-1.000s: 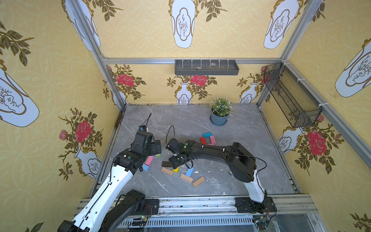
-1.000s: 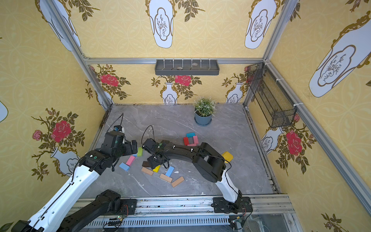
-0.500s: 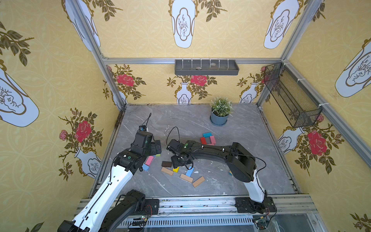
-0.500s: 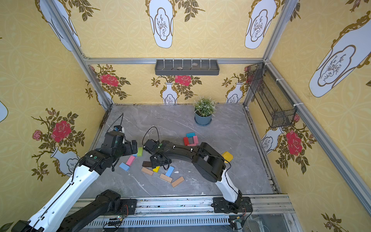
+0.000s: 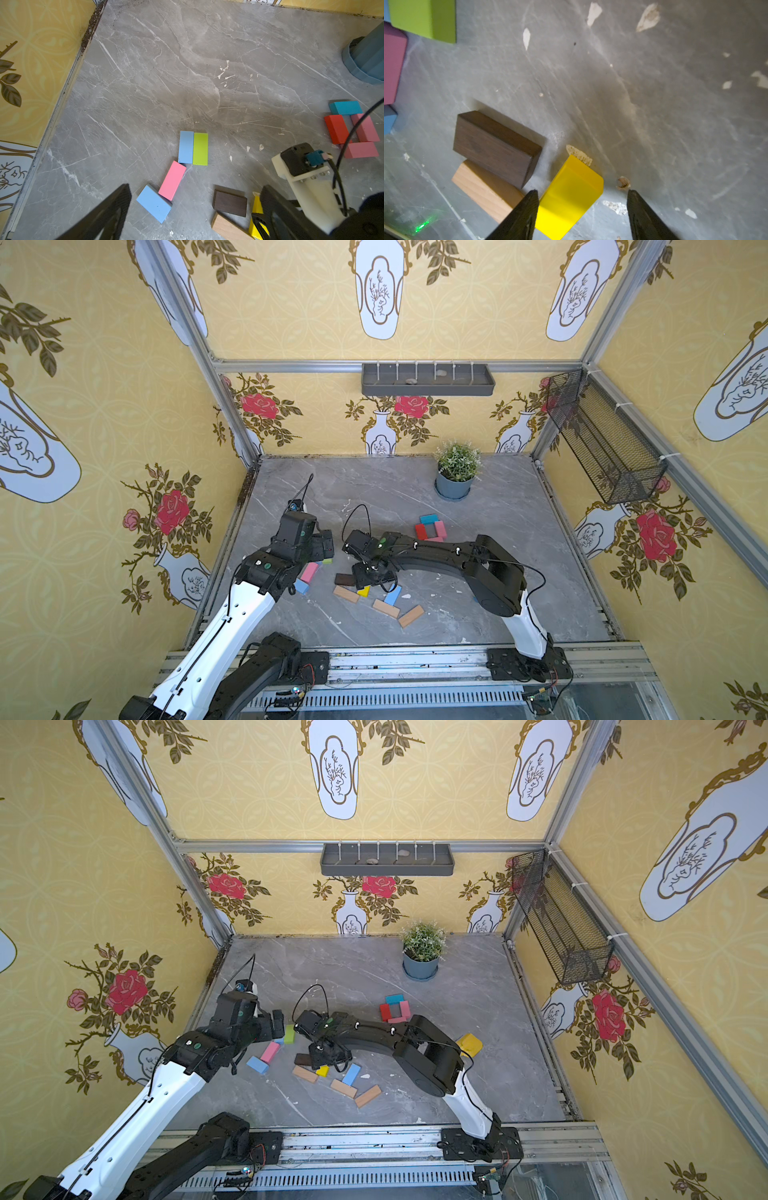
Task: Assemble the number 8 with building blocks
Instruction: Pick up the building block from the center of the board.
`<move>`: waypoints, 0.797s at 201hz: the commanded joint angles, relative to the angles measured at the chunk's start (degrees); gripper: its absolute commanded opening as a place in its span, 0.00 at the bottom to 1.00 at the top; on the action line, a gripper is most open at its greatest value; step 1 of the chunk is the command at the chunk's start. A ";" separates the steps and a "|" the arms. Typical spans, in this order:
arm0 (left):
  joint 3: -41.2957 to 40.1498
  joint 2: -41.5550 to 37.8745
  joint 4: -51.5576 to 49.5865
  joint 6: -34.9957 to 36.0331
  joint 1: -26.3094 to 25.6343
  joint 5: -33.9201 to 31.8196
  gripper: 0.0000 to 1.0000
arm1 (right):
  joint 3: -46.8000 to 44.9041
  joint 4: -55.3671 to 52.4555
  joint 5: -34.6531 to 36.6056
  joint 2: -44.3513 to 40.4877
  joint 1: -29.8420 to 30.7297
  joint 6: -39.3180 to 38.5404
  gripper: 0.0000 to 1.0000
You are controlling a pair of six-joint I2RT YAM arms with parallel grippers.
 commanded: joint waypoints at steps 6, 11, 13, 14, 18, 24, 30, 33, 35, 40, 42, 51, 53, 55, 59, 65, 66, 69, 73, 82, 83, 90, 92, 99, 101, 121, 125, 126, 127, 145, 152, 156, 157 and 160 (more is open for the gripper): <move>-0.43 0.00 0.35 0.05 0.08 -0.17 1.00 | 0.86 -0.05 0.04 0.96 0.21 0.15 0.68; -0.43 0.00 0.32 0.07 0.08 -0.12 1.00 | 0.98 -0.15 0.03 1.13 0.28 0.08 0.68; -0.39 0.00 0.35 0.09 0.08 -0.12 1.00 | 1.09 -0.21 0.03 1.25 0.25 0.04 0.68; -0.41 0.00 0.36 0.09 0.08 -0.13 1.00 | 1.13 -0.23 0.03 1.29 0.24 0.05 0.68; -0.43 -0.05 0.31 0.02 0.08 -0.13 1.00 | 1.22 -0.31 -0.06 1.40 0.30 0.03 0.67; -0.43 -0.01 0.36 0.09 0.08 -0.13 1.00 | 1.42 -0.43 -0.05 1.60 0.33 -0.20 0.67; -0.43 0.00 0.36 0.07 0.09 -0.14 1.00 | 1.58 -0.50 -0.06 1.75 0.40 -0.33 0.66; -0.43 -0.02 0.32 0.06 0.09 -0.13 1.00 | 1.61 -0.50 -0.06 1.84 0.41 -0.44 0.65; -0.43 -0.01 0.33 0.09 0.09 -0.13 1.00 | 1.66 -0.57 -0.06 1.91 0.41 -0.47 0.64; -0.43 -0.01 0.36 0.08 0.09 -0.17 1.00 | 1.84 -0.66 0.03 2.02 0.49 -0.60 0.63; -0.43 0.00 0.36 0.09 0.09 -0.14 1.00 | 1.81 -0.72 0.00 2.09 0.52 -0.66 0.63; -0.43 0.00 0.36 0.08 0.08 -0.13 1.00 | 1.97 -0.84 0.04 2.24 0.50 -0.81 0.60; -0.43 0.00 0.32 0.09 0.08 -0.13 1.00 | 1.97 -0.85 0.03 2.28 0.50 -0.89 0.59; -0.43 0.00 0.33 0.09 0.08 -0.13 1.00 | 1.97 -0.85 0.03 2.29 0.50 -0.95 0.59; -0.39 -0.02 0.36 0.07 0.08 -0.10 1.00 | 2.02 -0.85 0.03 2.36 0.50 -1.04 0.57; -0.43 0.00 0.39 0.07 0.08 -0.13 1.00 | 2.06 -0.93 -0.01 2.45 0.50 -1.32 0.56; -0.43 0.00 0.42 0.08 0.08 -0.13 1.00 | 2.06 -0.94 -0.03 2.46 0.50 -1.34 0.55; -0.43 -0.02 0.44 0.09 0.08 -0.10 1.00 | 2.06 -0.94 -0.06 2.48 0.50 -1.55 0.54; -0.42 0.01 0.41 0.07 0.08 -0.12 1.00 | 2.14 -1.02 -0.06 2.55 0.50 -1.60 0.53; -0.43 0.08 0.38 0.02 0.08 -0.13 1.00 | 2.23 -1.18 -0.13 2.68 0.50 -2.06 0.51; -0.43 0.08 0.37 0.06 0.08 -0.13 1.00 | 2.23 -1.19 -0.14 2.71 0.50 -2.10 0.50; -0.48 0.09 0.40 0.07 0.08 -0.13 1.00 | 2.34 -1.37 -0.15 2.79 0.50 -2.43 0.48; -0.44 0.09 0.44 0.04 0.08 -0.13 1.00 | 2.48 -1.38 -0.15 2.77 0.50 -2.58 0.47; -0.42 0.09 0.45 0.14 0.08 -0.13 1.00 | 2.41 -1.46 -0.15 2.84 0.50 -2.99 0.45; -0.43 0.09 0.39 0.11 0.08 -0.13 1.00 | 2.41 -1.47 -0.15 2.89 0.55 -3.08 0.44; -0.38 0.09 0.41 0.08 0.08 -0.13 1.00 | 2.41 -1.55 0.24 3.06 0.50 -4.57 0.38; -0.37 0.05 0.45 0.08 0.08 -0.13 1.00 | 2.41 -1.63 0.41 3.08 0.50 -4.92 0.37; -0.40 0.07 0.45 0.09 0.08 -0.08 1.00 | 2.41 -1.64 0.44 3.12 0.50 -4.98 0.36; -0.41 0.03 0.45 0.09 0.08 -0.10 1.00 | 2.41 -1.68 0.45 3.06 0.50 -5.10 0.36; -0.42 0.09 0.45 0.07 0.08 -0.13 1.00 | 2.41 -1.91 1.33 3.08 0.41 -6.59 0.31; -0.41 0.13 0.43 0.07 0.08 -0.12 1.00 | 2.44 -1.99 1.71 2.97 0.44 -6.95 0.29; -0.38 0.17 0.42 0.07 0.08 -0.10 1.00 | 2.41 -1.93 1.86 2.84 0.34 -7.18 0.28; -0.41 0.17 0.43 0.08 0.08 -0.07 1.00 | 2.41 -1.92 1.91 2.83 0.33 -7.26 0.28; -0.40 0.17 0.42 0.05 0.08 -0.05 1.00 | 2.46 -1.84 2.04 2.75 0.33 -7.43 0.28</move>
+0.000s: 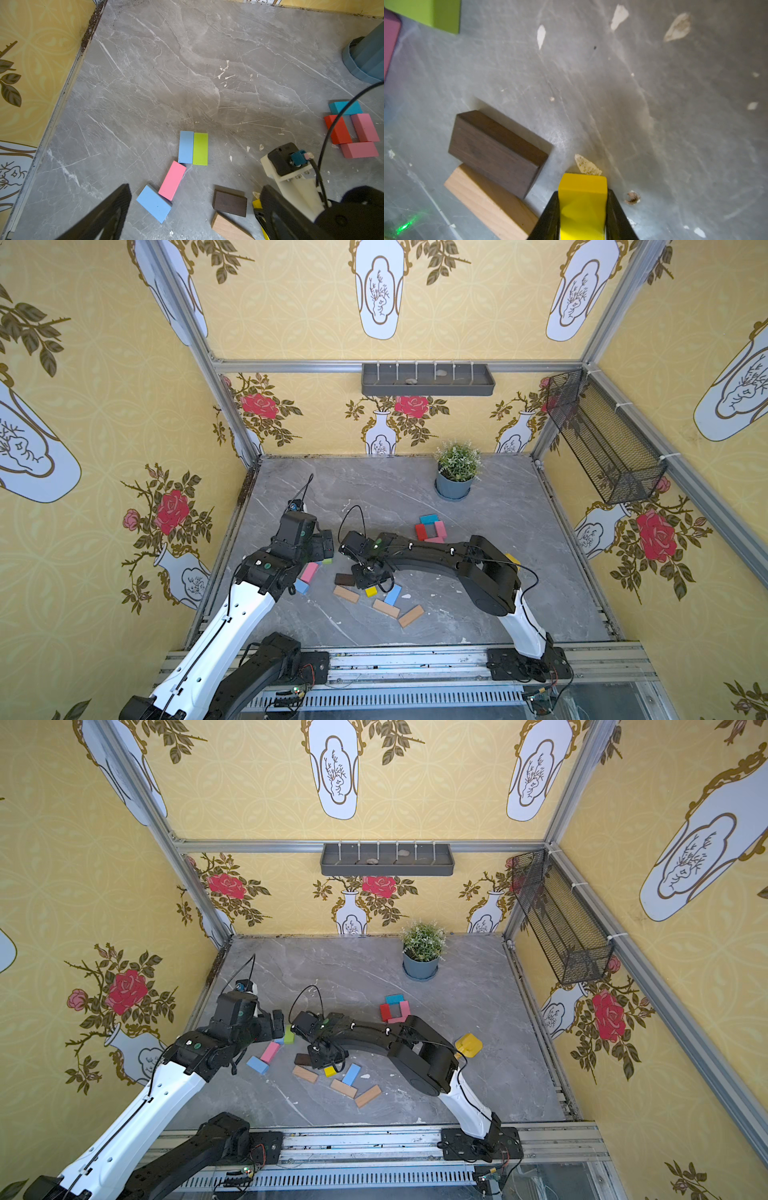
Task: Assemble the number 8 with building blocks
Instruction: Pick up the building block from the center of the board.
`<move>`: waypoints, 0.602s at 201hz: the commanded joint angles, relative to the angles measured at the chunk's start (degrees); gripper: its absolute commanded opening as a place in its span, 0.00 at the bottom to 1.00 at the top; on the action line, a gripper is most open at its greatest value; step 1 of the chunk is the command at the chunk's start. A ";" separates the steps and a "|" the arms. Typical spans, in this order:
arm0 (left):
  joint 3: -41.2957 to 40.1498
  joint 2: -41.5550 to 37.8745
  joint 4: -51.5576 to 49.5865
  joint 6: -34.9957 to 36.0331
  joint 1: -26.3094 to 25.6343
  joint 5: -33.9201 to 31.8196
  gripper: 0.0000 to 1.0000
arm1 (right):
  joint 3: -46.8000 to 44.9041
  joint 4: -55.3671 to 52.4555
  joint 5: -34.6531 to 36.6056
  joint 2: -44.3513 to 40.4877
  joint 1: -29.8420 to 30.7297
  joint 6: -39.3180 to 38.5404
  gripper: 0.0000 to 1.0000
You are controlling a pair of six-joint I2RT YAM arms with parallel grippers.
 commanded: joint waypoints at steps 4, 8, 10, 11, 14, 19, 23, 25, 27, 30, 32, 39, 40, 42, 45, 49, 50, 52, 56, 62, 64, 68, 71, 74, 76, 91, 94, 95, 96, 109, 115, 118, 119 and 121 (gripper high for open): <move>-0.35 0.15 0.39 0.05 0.06 -0.04 1.00 | -0.01 -1.06 1.92 0.26 -0.09 -2.95 0.28; -0.30 0.15 0.47 0.08 0.06 -0.05 1.00 | -0.01 -0.93 2.04 0.17 -0.17 -3.08 0.27; -0.33 0.17 0.39 0.09 0.06 -0.04 1.00 | -0.01 -0.89 2.02 0.15 -0.17 -3.13 0.27; -0.34 0.16 0.38 0.09 0.06 -0.04 1.00 | 0.03 -0.84 2.05 0.11 -0.18 -3.21 0.27; -0.34 0.15 0.40 0.08 0.13 -0.04 1.00 | -0.05 -0.72 2.09 0.00 -0.17 -3.33 0.26; -0.34 0.13 0.43 0.05 0.07 -0.04 1.00 | -0.10 -0.43 2.01 -0.26 -0.22 -3.54 0.25; -0.34 0.15 0.40 0.07 0.07 -0.04 1.00 | -0.17 -0.11 2.01 -0.42 -0.26 -3.68 0.24; -0.39 0.15 0.40 0.07 0.11 -0.04 1.00 | -0.18 0.02 2.05 -0.56 -0.33 -3.76 0.24; -0.35 0.15 0.39 0.07 0.16 -0.04 1.00 | -0.21 0.18 2.02 -0.67 -0.35 -3.85 0.23; -0.40 0.15 0.40 0.09 0.14 -0.04 1.00 | -0.27 0.44 1.94 -0.86 -0.31 -3.87 0.23; -0.36 0.15 0.44 0.05 0.19 -0.04 1.00 | -0.34 0.57 1.92 -1.00 -0.41 -3.92 0.23; -0.35 0.15 0.45 0.07 0.13 -0.08 1.00 | -0.52 1.14 1.85 -1.52 -0.53 -4.04 0.22; -0.39 0.15 0.45 0.08 0.14 -0.10 1.00 | -0.48 1.23 1.84 -1.61 -0.57 -4.10 0.21; -0.42 0.15 0.45 0.09 0.13 -0.16 1.00 | -0.59 1.36 1.83 -1.72 -0.61 -4.15 0.21; -0.38 0.15 0.41 0.08 0.15 -0.13 1.00 | -0.65 1.60 1.85 -1.96 -0.66 -4.16 0.21; -0.41 0.11 0.45 0.03 0.16 -0.13 1.00 | -0.77 1.86 1.79 -2.31 -0.75 -4.27 0.20; -0.38 0.13 0.41 0.06 0.16 -0.13 1.00 | -0.74 1.90 1.76 -2.36 -0.77 -4.26 0.20; -0.42 0.14 0.42 0.03 0.15 -0.13 1.00 | -0.82 1.96 1.80 -2.47 -0.83 -4.30 0.20; -0.36 0.18 0.42 0.09 0.20 -0.13 1.00 | -0.93 2.17 1.87 -2.78 -0.94 -4.47 0.20; -0.37 0.26 0.41 0.07 0.15 -0.17 1.00 | -1.13 2.43 1.88 -3.34 -1.12 -4.66 0.20; -0.35 0.25 0.42 0.09 0.15 -0.14 1.00 | -1.19 2.50 1.93 -3.47 -1.20 -4.66 0.19; -0.34 0.24 0.44 0.09 0.15 -0.12 1.00 | -1.29 2.59 2.08 -3.89 -1.36 -4.69 0.19; -0.37 0.24 0.40 0.10 0.19 -0.17 1.00 | -1.43 2.63 2.12 -4.11 -1.52 -4.76 0.19; -0.35 0.24 0.44 0.08 0.18 -0.18 1.00 | -1.54 2.70 2.17 -4.48 -1.71 -4.72 0.19; -0.34 0.24 0.49 0.03 0.18 -0.14 1.00 | -1.65 2.72 2.22 -4.61 -1.81 -4.77 0.19; -0.35 0.24 0.51 0.05 0.15 -0.13 1.00 | -2.69 2.87 2.51 -6.34 -2.74 -4.93 0.18; -0.34 0.31 0.47 0.09 0.15 -0.17 1.00 | -3.03 2.94 2.57 -6.76 -2.99 -4.95 0.18; -0.34 0.27 0.46 0.09 0.15 -0.17 1.00 | -3.06 2.96 2.60 -6.91 -3.08 -4.96 0.18; -0.34 0.30 0.46 0.05 0.15 -0.15 1.00 | -3.12 2.98 2.65 -6.99 -3.12 -4.91 0.18; -0.35 0.33 0.52 0.09 0.15 -0.12 1.00 | -5.12 3.27 2.87 -9.11 -4.22 -4.96 0.18; -0.41 0.33 0.52 0.05 0.15 -0.06 1.00 | -6.19 3.34 3.09 -10.14 -4.83 -4.90 0.18; -0.35 0.33 0.49 0.08 0.15 -0.08 1.00 | -6.76 3.41 3.23 -10.71 -5.18 -4.94 0.18; -0.30 0.33 0.52 0.09 0.15 -0.06 1.00 | -6.95 3.42 3.32 -10.86 -5.27 -4.91 0.18; -0.33 0.33 0.47 0.09 0.15 -0.04 1.00 | -7.31 3.43 3.37 -11.28 -5.45 -4.88 0.18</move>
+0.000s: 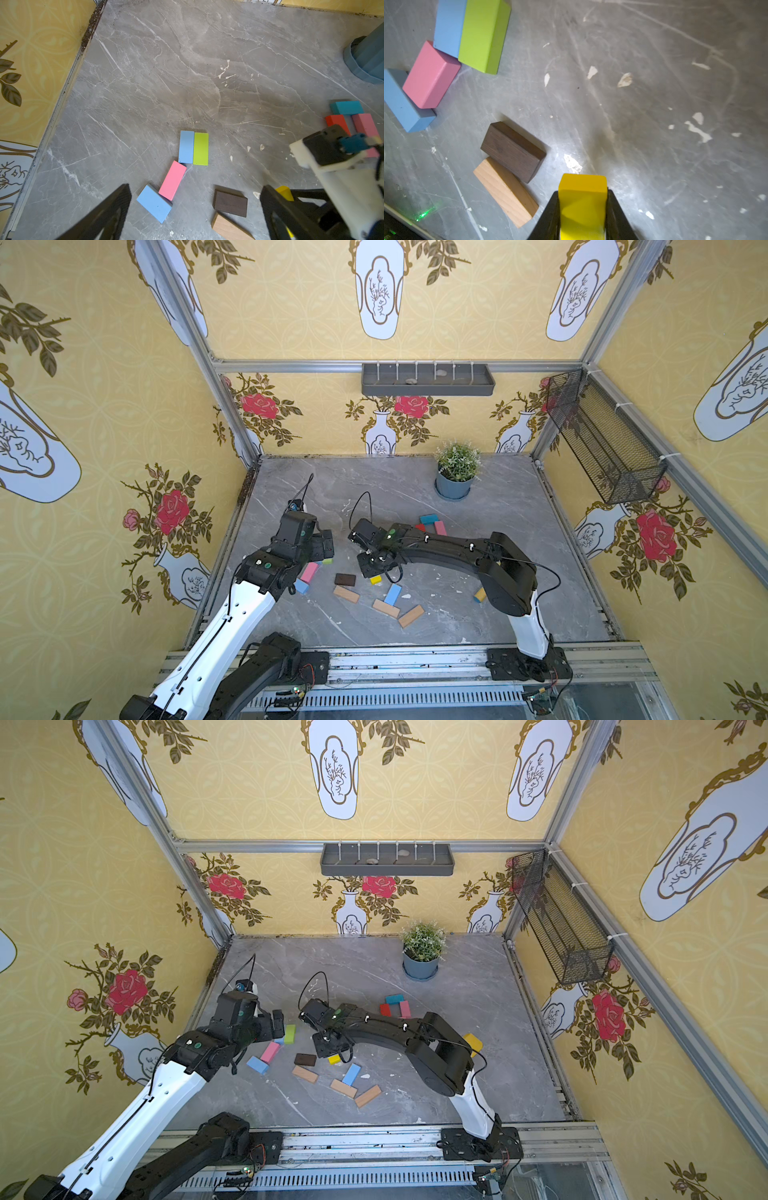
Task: Assemble the number 8 with building blocks
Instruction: Pick up the building block from the center of the board, then assemble the building block at the center of the board.
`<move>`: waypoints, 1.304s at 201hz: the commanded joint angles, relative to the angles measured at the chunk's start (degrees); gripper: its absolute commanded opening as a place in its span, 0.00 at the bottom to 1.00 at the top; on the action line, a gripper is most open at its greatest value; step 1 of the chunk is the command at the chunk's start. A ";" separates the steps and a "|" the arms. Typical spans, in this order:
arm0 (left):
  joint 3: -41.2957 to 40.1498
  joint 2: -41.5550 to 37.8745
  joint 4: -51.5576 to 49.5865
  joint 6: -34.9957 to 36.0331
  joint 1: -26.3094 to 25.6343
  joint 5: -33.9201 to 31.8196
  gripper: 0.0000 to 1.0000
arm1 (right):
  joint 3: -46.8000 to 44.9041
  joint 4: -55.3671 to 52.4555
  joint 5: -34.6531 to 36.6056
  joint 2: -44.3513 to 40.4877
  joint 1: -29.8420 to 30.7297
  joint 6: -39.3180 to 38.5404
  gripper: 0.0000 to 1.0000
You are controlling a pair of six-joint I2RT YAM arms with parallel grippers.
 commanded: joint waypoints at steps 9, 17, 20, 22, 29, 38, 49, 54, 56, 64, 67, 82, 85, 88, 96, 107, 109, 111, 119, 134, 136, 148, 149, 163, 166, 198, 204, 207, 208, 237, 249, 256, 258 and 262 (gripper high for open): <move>-0.34 0.13 0.47 0.09 0.11 -0.05 1.00 | -4.87 1.11 2.30 -5.02 -2.90 -0.91 0.18; -0.30 0.13 0.46 0.09 0.15 -0.02 1.00 | -6.35 0.96 2.67 -6.30 -3.75 -0.92 0.18; -0.33 0.13 0.49 0.07 0.16 -0.04 1.00 | -6.95 0.93 2.95 -6.82 -4.18 -0.87 0.18; -0.34 0.18 0.51 0.07 0.18 -0.02 1.00 | -7.41 0.89 2.99 -7.21 -4.40 -0.81 0.18; -0.34 0.13 0.46 0.08 0.15 -0.03 1.00 | -8.96 0.85 3.31 -8.45 -5.27 -0.84 0.18; -0.30 0.15 0.52 0.14 0.21 0.16 1.00 | -10.93 0.84 3.76 -9.96 -6.35 -0.80 0.19; -0.34 0.22 0.60 0.11 0.24 0.20 1.00 | -13.43 0.89 4.27 -11.72 -7.64 -0.80 0.20; -0.34 0.22 0.55 0.15 0.34 0.30 1.00 | -14.28 0.93 4.46 -12.14 -7.96 -0.80 0.20; -0.34 0.18 0.57 0.18 0.33 0.26 1.00 | -14.64 0.87 4.49 -12.47 -8.14 -0.84 0.20; -0.34 0.22 0.56 0.15 0.33 0.37 1.00 | -16.14 1.06 4.73 -13.40 -8.90 -0.82 0.20; -0.34 0.22 0.67 0.16 0.34 0.35 1.00 | -16.76 1.17 4.73 -13.74 -9.16 -0.81 0.21; -0.34 0.22 0.67 0.17 0.46 0.53 1.00 | -19.58 2.08 4.46 -15.18 -10.52 -0.88 0.22; -0.34 0.23 0.69 0.06 0.42 0.46 1.00 | -20.10 2.34 4.42 -15.40 -10.83 -0.85 0.22; -0.34 0.22 0.67 0.16 0.48 0.47 1.00 | -20.63 2.59 4.30 -15.67 -11.09 -0.93 0.22; -0.39 0.22 0.67 0.18 0.46 0.48 1.00 | -21.95 3.24 4.00 -16.23 -11.75 -1.08 0.22; -0.34 0.24 0.62 0.13 0.50 0.57 1.00 | -23.25 3.89 3.72 -16.48 -12.68 -1.17 0.23; -0.36 0.27 0.68 0.15 0.44 0.58 1.00 | -23.43 3.98 3.66 -16.55 -12.81 -1.19 0.23; -0.30 0.28 0.69 0.17 0.46 0.58 1.00 | -23.63 4.07 3.59 -16.57 -12.95 -1.24 0.23; -0.43 0.22 0.65 0.18 0.43 0.58 1.00 | -24.31 4.48 3.40 -16.50 -13.54 -1.32 0.23; -0.42 0.22 0.65 0.18 0.42 0.52 1.00 | -25.43 5.19 3.25 -16.32 -14.46 -1.59 0.23; -0.43 0.22 0.62 0.18 0.42 0.54 1.00 | -25.52 5.30 3.22 -16.20 -14.57 -1.58 0.23; -0.43 0.21 0.62 0.18 0.44 0.58 1.00 | -26.22 5.78 3.16 -15.92 -15.17 -1.81 0.24; -0.43 0.17 0.66 0.14 0.43 0.58 1.00 | -26.28 5.86 3.13 -15.89 -15.20 -1.86 0.24; -0.41 0.13 0.67 0.17 0.44 0.56 1.00 | -26.89 6.59 2.73 -15.36 -15.79 -1.99 0.25; -0.43 0.13 0.69 0.16 0.45 0.54 1.00 | -26.99 6.71 2.63 -15.16 -15.99 -2.01 0.25; -0.43 0.13 0.69 0.18 0.42 0.56 1.00 | -27.37 7.21 2.56 -14.07 -16.83 -2.34 0.29; -0.42 0.13 0.69 0.14 0.45 0.62 1.00 | -27.48 7.31 2.58 -13.94 -16.97 -2.37 0.31; -0.43 0.13 0.68 0.18 0.42 0.57 1.00 | -27.52 7.30 2.55 -13.94 -16.98 -2.35 0.32; -0.43 0.13 0.64 0.18 0.42 0.57 1.00 | -27.55 7.33 2.52 -13.94 -16.98 -2.34 0.32; -0.43 0.13 0.65 0.16 0.42 0.53 1.00 | -27.57 7.22 2.35 -13.58 -17.12 -2.41 0.47; -0.41 0.11 0.69 0.10 0.47 0.57 1.00 | -27.62 7.05 2.34 -13.58 -17.08 -2.24 0.49; -0.43 0.13 0.69 0.15 0.49 0.56 1.00 | -27.65 6.79 2.38 -13.71 -17.05 -2.05 0.49; -0.43 0.13 0.69 0.15 0.48 0.57 1.00 | -27.66 6.75 2.39 -13.75 -17.09 -1.96 0.49; -0.43 0.13 0.68 0.18 0.46 0.58 1.00 | -27.72 6.61 2.39 -13.83 -17.03 -1.96 0.49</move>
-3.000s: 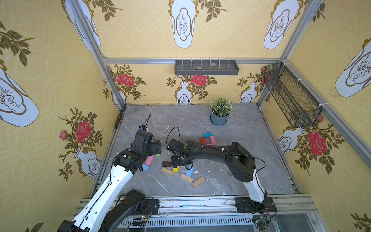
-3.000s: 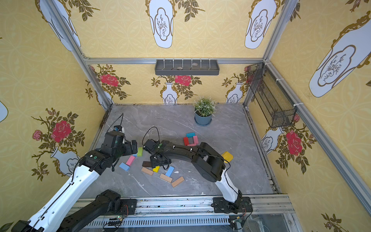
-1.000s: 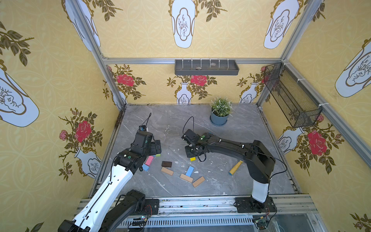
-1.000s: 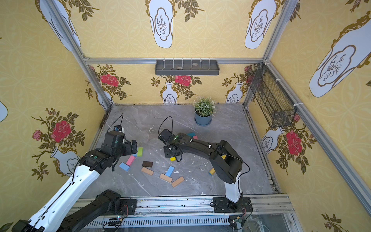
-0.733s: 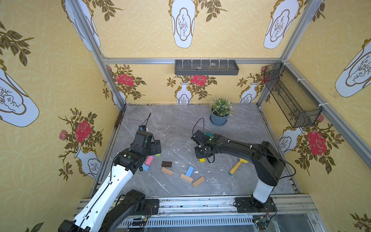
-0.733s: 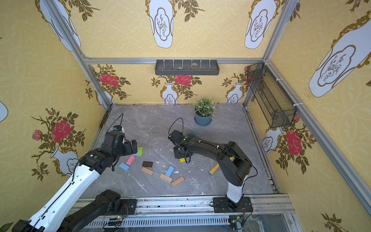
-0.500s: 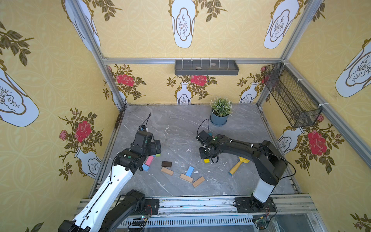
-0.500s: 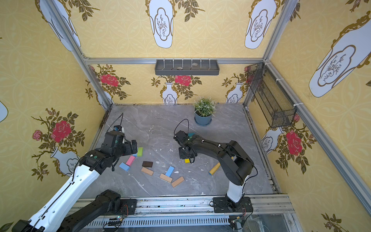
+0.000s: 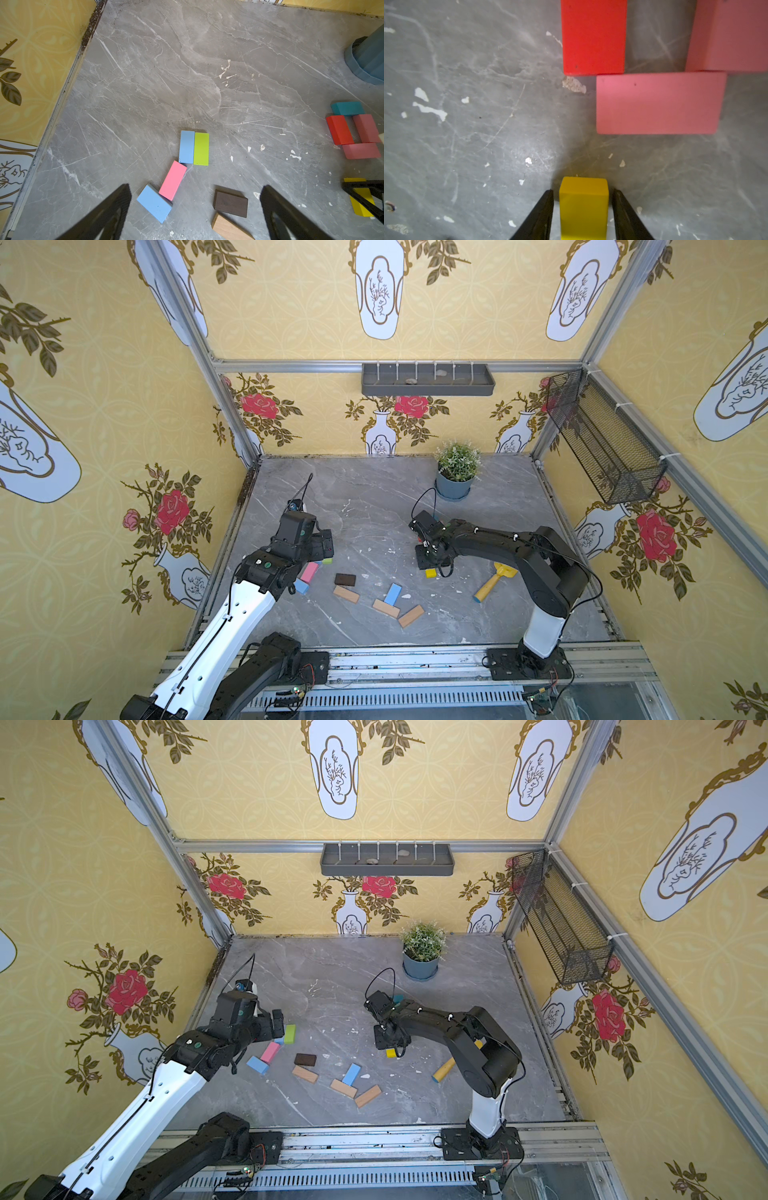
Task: Assemble the number 8 with building blocks
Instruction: Assemble the building block at the center of the board.
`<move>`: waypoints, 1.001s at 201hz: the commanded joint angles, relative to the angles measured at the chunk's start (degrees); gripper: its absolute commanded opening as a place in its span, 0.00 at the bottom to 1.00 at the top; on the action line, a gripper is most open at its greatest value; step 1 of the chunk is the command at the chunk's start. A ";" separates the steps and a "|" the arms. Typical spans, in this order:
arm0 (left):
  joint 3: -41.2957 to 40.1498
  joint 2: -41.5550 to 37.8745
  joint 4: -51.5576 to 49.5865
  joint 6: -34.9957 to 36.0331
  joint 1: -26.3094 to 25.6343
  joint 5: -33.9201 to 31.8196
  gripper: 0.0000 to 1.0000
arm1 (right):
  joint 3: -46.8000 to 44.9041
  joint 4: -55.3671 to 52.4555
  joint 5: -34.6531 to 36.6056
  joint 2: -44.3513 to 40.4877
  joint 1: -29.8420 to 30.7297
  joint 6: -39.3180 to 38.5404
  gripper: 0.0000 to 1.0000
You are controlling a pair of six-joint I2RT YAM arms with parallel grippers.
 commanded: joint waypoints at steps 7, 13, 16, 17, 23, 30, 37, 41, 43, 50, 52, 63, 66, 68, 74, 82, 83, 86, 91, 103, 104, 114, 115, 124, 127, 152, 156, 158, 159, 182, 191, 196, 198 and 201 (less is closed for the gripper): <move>-0.43 0.02 0.61 0.17 0.09 0.37 1.00 | -0.24 -0.29 -0.06 -0.27 0.00 0.57 0.49; -0.43 0.11 0.67 0.18 0.04 0.34 1.00 | -0.38 -0.36 -0.01 -0.45 0.02 0.73 0.49; -0.44 0.02 0.65 0.11 0.05 0.36 1.00 | -0.42 -0.45 -0.01 -0.53 0.02 0.93 0.49; -0.43 0.02 0.66 0.10 0.03 0.36 1.00 | -0.42 -0.49 -0.04 -0.58 0.01 0.96 0.49; -0.43 0.11 0.64 0.15 0.06 0.36 1.00 | -0.55 -0.55 -0.05 -0.75 0.01 1.07 0.48; -0.43 0.11 0.67 0.11 0.08 0.36 1.00 | -0.68 -0.63 -0.05 -0.95 0.11 1.40 0.47; -0.43 0.11 0.63 0.14 0.05 0.35 1.00 | -0.78 -0.72 -0.14 -1.05 0.22 1.55 0.46; -0.42 0.11 0.64 0.18 0.07 0.36 1.00 | -0.85 -0.80 -0.15 -1.14 0.26 1.72 0.45; -0.43 0.09 0.62 0.12 0.06 0.36 1.00 | -0.86 -0.87 -0.08 -1.15 0.33 1.74 0.45; -0.43 0.10 0.65 0.14 0.03 0.43 1.00 | -0.78 -1.06 0.01 -1.15 0.56 1.86 0.44; -0.43 0.11 0.62 0.17 0.02 0.44 1.00 | -0.73 -1.11 0.02 -1.15 0.60 1.93 0.44; -0.39 0.15 0.61 0.13 0.09 0.45 1.00 | -0.69 -1.40 0.24 -1.15 0.96 2.16 0.42; -0.41 0.12 0.64 0.11 0.10 0.42 1.00 | -0.65 -1.49 0.37 -1.15 1.07 2.21 0.42; -0.43 0.11 0.62 0.16 0.06 0.46 1.00 | -0.59 -1.50 0.47 -1.15 1.17 2.26 0.41; -0.43 0.12 0.65 0.17 0.07 0.44 1.00 | -0.53 -1.67 0.63 -1.03 1.34 2.45 0.40; -0.41 0.11 0.67 0.17 0.03 0.40 1.00 | -0.41 -1.73 0.80 -0.98 1.49 2.52 0.37; -0.42 0.11 0.63 0.18 0.03 0.42 1.00 | -0.42 -1.75 0.81 -0.93 1.53 2.50 0.37; -0.43 0.12 0.64 0.18 0.03 0.44 1.00 | -0.42 -1.77 0.81 -0.90 1.54 2.48 0.36; -0.42 0.04 0.67 0.17 0.02 0.44 1.00 | -0.34 -1.85 0.82 -0.76 1.51 2.60 0.34; -0.43 0.11 0.65 0.13 0.02 0.50 1.00 | -0.25 -1.86 0.83 -0.50 1.49 2.58 0.32; -0.43 0.11 0.66 0.11 0.02 0.47 1.00 | -0.25 -1.86 0.83 -0.47 1.54 2.57 0.32; -0.43 0.10 0.65 0.14 0.08 0.49 1.00 | -0.15 -1.87 0.90 -0.30 1.50 2.57 0.30; -0.43 0.10 0.62 0.16 0.05 0.47 1.00 | -0.11 -1.82 0.95 -0.29 1.49 2.57 0.30; -0.43 0.07 0.67 0.12 0.03 0.48 1.00 | -0.07 -1.95 1.10 0.00 1.46 2.54 0.28; -0.43 0.10 0.64 0.15 0.06 0.46 1.00 | 0.00 -2.02 1.13 0.08 1.46 2.49 0.28; -0.41 0.11 0.67 0.18 0.06 0.51 1.00 | 0.24 -1.89 1.65 0.69 1.17 1.94 0.25; -0.41 0.07 0.64 0.11 0.07 0.45 1.00 | 0.32 -1.87 1.61 0.85 1.12 1.88 0.24; -0.42 0.10 0.66 0.14 0.08 0.45 1.00 | 0.38 -1.86 1.61 0.91 1.05 1.78 0.24; -0.43 0.10 0.67 0.16 0.05 0.45 1.00 | 0.42 -1.82 1.61 0.93 1.05 1.78 0.24; -0.43 0.11 0.60 0.18 0.09 0.40 1.00 | 0.61 -1.53 1.63 1.38 0.50 1.06 0.24; -0.43 0.10 0.66 0.14 0.08 0.35 1.00 | 0.65 -1.43 1.70 1.55 0.35 0.86 0.24; -0.43 0.11 0.61 0.15 0.09 0.36 1.00 | 0.70 -1.39 1.71 1.59 0.14 0.77 0.24; -0.43 0.11 0.66 0.13 0.04 0.36 1.00 | 0.71 -1.35 1.72 1.64 0.10 0.75 0.24; -0.42 0.11 0.60 0.13 0.02 0.36 1.00 | 0.67 -1.34 1.70 1.65 0.07 0.67 0.24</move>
